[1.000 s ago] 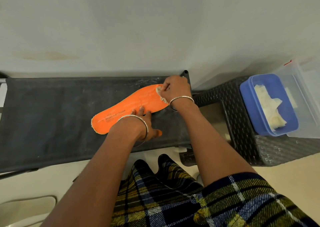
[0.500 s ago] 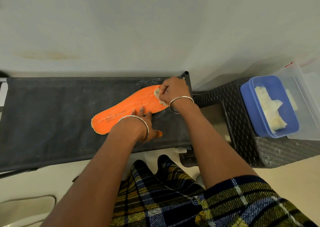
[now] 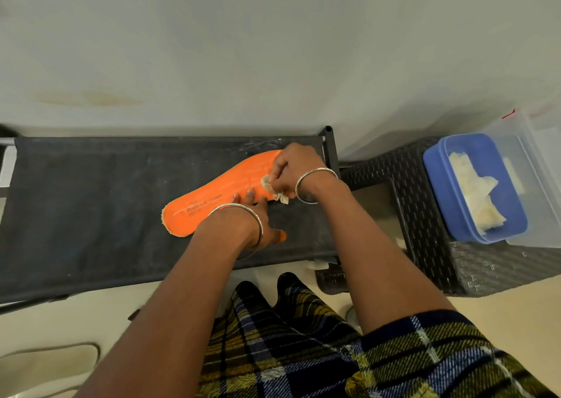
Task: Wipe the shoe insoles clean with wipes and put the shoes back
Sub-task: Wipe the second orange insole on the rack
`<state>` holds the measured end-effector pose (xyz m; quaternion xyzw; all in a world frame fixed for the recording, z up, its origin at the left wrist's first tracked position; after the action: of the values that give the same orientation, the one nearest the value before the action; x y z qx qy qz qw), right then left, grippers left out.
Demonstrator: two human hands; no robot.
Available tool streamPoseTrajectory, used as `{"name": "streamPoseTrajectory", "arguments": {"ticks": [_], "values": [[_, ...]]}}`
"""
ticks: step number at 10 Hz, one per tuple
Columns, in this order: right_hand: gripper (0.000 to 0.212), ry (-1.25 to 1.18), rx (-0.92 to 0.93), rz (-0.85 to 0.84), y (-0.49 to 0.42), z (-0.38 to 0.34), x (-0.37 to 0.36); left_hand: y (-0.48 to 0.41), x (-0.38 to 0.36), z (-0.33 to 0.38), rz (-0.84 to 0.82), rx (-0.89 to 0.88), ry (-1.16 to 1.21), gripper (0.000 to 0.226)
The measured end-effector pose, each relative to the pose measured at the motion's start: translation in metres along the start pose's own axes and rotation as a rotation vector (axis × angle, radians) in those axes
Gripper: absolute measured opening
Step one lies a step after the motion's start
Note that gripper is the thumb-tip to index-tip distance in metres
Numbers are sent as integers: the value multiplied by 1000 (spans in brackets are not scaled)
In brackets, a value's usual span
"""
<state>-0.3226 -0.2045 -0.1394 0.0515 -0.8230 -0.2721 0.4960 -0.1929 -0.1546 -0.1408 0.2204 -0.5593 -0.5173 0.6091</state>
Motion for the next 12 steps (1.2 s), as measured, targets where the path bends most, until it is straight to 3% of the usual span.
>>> {"name": "streamPoseTrajectory", "arguments": {"ticks": [2,4,6,8,9,10,11,12], "values": [[7,-29,-97,317,-4,9,20,-2,-1,-3,1,-9,10,89],[9,-7,-54,-99,1,5,0,-2,0,-1,-7,-6,-3,89],[4,-4,-74,255,-2,10,19,-1,-1,-3,-6,-12,6,88],[8,0,-26,-46,1,1,-1,-1,0,-2,-8,-7,-6,88],[4,-21,-89,192,-4,12,13,-1,0,-2,-3,-14,-3,88],[5,-9,-117,285,-5,18,20,1,1,-2,-1,-9,-4,87],[3,4,-65,75,-4,10,9,2,1,0,-3,-4,-5,87],[6,23,-70,-26,-4,11,3,1,1,-1,-1,-7,-7,87]]}}
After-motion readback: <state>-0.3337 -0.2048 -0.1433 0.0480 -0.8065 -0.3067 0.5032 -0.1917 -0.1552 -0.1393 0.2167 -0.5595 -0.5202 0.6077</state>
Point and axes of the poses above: each hand's wrist, its own y-axis away from the middle knuckle, its own x-axis out of the back of the hand, z = x × y, the point moved 5 cm from there along -y, towards the middle knuckle, and after that the axes turned 1 degree about y, right-handed, at the moved point
